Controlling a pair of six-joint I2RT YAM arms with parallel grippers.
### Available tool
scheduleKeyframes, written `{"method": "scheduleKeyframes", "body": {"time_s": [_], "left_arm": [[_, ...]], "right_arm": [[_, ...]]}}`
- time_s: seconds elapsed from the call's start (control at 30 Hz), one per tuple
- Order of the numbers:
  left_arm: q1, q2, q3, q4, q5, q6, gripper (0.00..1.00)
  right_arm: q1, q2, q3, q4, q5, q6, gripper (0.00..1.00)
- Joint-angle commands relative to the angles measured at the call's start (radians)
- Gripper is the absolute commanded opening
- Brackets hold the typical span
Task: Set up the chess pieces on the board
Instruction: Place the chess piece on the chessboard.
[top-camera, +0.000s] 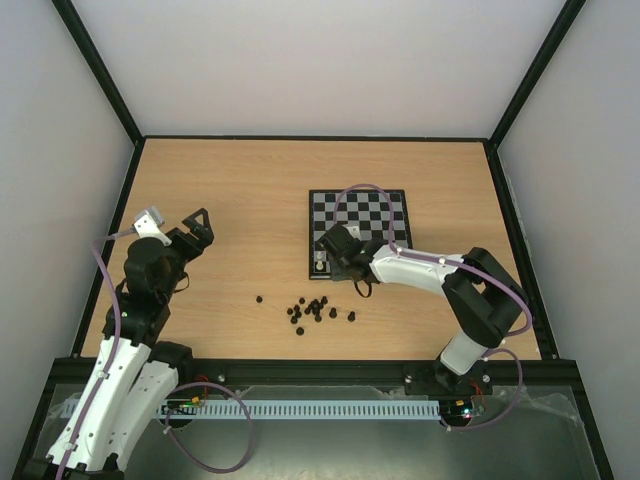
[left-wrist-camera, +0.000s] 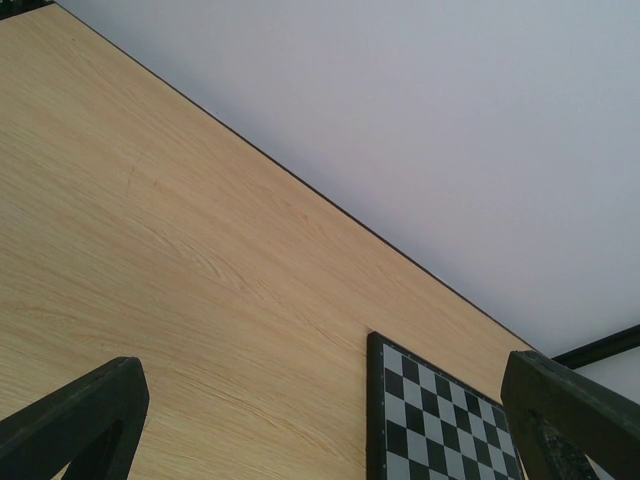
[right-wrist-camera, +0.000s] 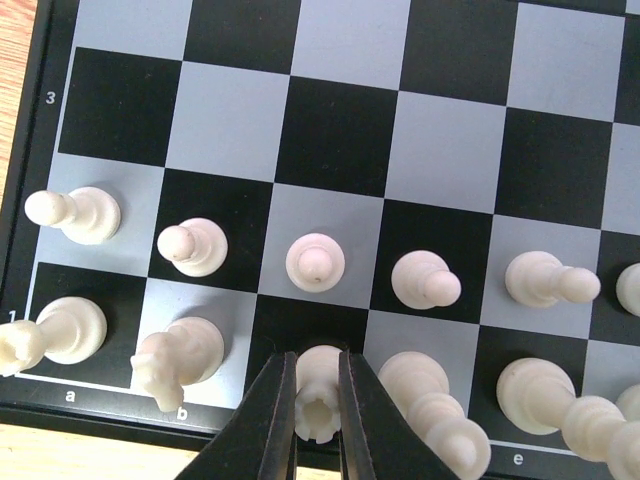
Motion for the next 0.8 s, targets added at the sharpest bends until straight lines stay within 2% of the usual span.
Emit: {"method": "scheduleKeyframes", "body": {"time_s": [0.0,0.13,0.43,0.7,0.77], "left_arm": [[0.005,-0.011,-0.006,0.011,0.006,0.007,0.99],[0.005,-0.012,-0.005,0.011,0.006,0.007,0.99],[0.005,-0.011,-0.005,0.012,0.008,0.006,1.00],[0.005,-0.010,-0.007,0.012,0.009,0.004,0.99],[0.006,-0.011,-0.007,0.012,0.009,0.004,1.00]], "right_arm": [[-0.010,0.023,-0.010,-0.010,0.000,-0.002,0.10],[-0.010,0.025,-0.009,-0.009,-0.007,-0.002,0.10],[-0.010,0.011,-0.015,-0.013,-0.016,0.000,0.20],[-0.010,-0.023,-0.016,-0.022,-0.025,0.001,0.22],[-0.010,-0.040,-0.018,-0.024,-0.028,0.001,0.26]]}}
